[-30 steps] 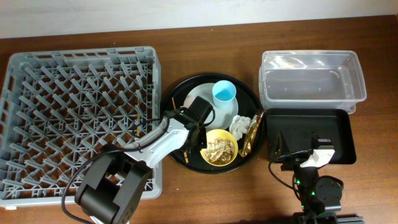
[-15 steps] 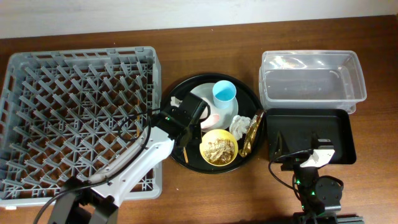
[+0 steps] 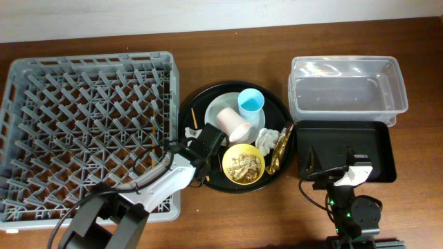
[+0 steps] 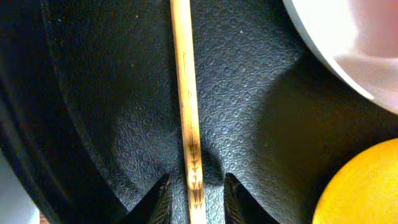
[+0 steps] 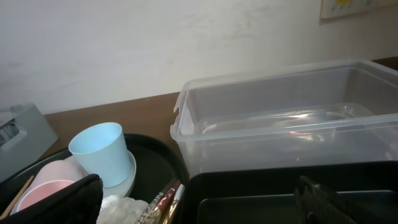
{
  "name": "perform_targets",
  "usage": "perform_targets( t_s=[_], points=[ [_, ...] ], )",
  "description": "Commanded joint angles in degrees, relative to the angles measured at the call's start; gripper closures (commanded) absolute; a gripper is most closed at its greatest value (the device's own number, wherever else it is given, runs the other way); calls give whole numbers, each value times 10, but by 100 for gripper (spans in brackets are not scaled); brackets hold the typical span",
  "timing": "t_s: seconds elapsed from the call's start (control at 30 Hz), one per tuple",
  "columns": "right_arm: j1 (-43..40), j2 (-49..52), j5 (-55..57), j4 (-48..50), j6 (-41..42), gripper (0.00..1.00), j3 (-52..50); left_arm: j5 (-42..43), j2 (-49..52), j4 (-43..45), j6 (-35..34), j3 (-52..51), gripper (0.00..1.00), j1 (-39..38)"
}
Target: Sort waste into correct bins and load items into the dishwasher rack
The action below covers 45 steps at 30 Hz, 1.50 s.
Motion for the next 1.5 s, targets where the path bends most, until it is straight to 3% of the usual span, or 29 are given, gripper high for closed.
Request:
perform_targets(
  t_s=[0.0,0.17,0.37,0.57,0.8,0.87,0.93,1.17,1.47],
  points=[
    [-3,0,-3,-2,-3,1,-3,5,16,15,-10,-16,79,0],
    [-3,0,-3,-2,-3,1,-3,5,21,19,-10,-16,99,0],
    [-3,0,-3,-3,-3,1,-3,6,-16,0,-6,11,99,0],
    [-3,0,-3,-3,-3,1,-3,-63,-148,-40,16,68,99,0],
    [-3,0,-3,-3,-3,1,-3,-141,-272,-116,69,80,99,13],
    [-3,0,-3,-2,-3,1,-3,-160,-286,-152,114,80,99,34],
    [-3,0,-3,-3,-3,1,-3,-160,-285,-179,149,80,99,60],
    [-3,0,-3,-3,-3,1,-3,-160,-239,-247,168,78,99,151],
    [-3,0,-3,-3,-3,1,-3,-190,-130,-245,195,77,99,165]
  ],
)
